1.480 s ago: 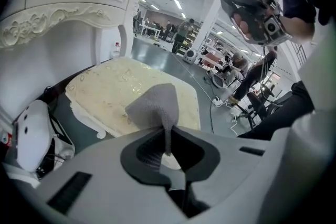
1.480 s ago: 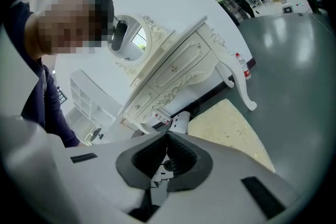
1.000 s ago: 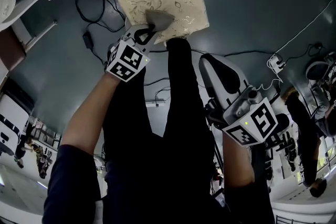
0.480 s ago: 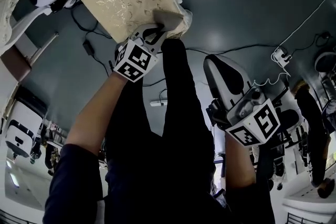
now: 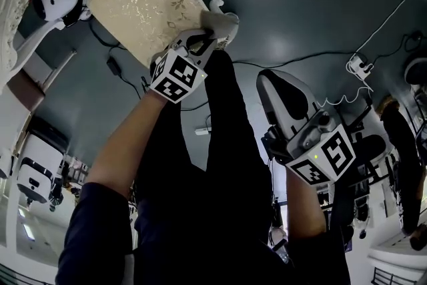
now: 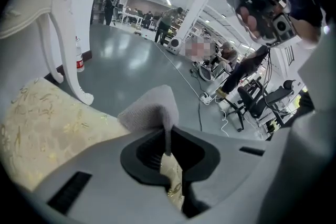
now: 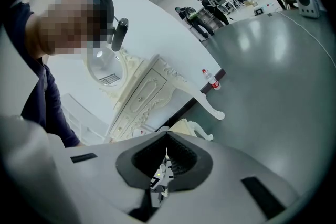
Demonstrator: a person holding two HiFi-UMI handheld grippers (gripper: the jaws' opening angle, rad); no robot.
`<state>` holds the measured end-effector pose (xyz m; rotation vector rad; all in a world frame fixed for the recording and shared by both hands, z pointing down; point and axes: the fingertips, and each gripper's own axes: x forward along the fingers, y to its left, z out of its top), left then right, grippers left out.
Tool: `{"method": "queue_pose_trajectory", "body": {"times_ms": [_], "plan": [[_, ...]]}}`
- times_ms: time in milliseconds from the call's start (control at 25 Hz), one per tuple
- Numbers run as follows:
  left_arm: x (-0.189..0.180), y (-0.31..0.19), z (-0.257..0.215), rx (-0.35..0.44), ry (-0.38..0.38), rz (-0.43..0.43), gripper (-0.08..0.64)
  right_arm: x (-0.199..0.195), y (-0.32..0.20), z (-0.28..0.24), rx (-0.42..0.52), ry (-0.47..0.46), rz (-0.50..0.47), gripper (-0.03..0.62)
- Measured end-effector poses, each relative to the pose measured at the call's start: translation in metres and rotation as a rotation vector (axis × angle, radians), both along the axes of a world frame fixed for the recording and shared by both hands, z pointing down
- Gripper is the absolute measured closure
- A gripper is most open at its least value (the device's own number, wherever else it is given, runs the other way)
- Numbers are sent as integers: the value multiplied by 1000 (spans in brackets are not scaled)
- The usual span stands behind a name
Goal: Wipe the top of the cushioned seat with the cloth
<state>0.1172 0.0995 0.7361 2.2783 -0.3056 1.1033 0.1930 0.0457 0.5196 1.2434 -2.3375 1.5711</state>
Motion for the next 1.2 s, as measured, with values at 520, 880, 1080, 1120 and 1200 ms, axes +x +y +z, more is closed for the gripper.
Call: {"method": "queue_pose_trajectory", "body": {"times_ms": [520, 880, 1080, 1120, 1200], "plan": [[-33, -54, -131, 169, 129, -94, 532, -47, -36, -89, 174, 35, -50, 568], [-85, -88, -302, 368, 209, -196, 533, -92, -50, -216, 361, 47, -96, 568], [-107, -90, -396, 469, 261, -211, 532, -109, -48, -292, 450, 53, -97, 568], [-110, -89, -414, 489, 273, -212, 532, -110, -47, -309, 466, 49, -91, 568], [-115, -87, -452, 530, 298, -213, 533, -113, -45, -341, 502, 38, -74, 568]]}}
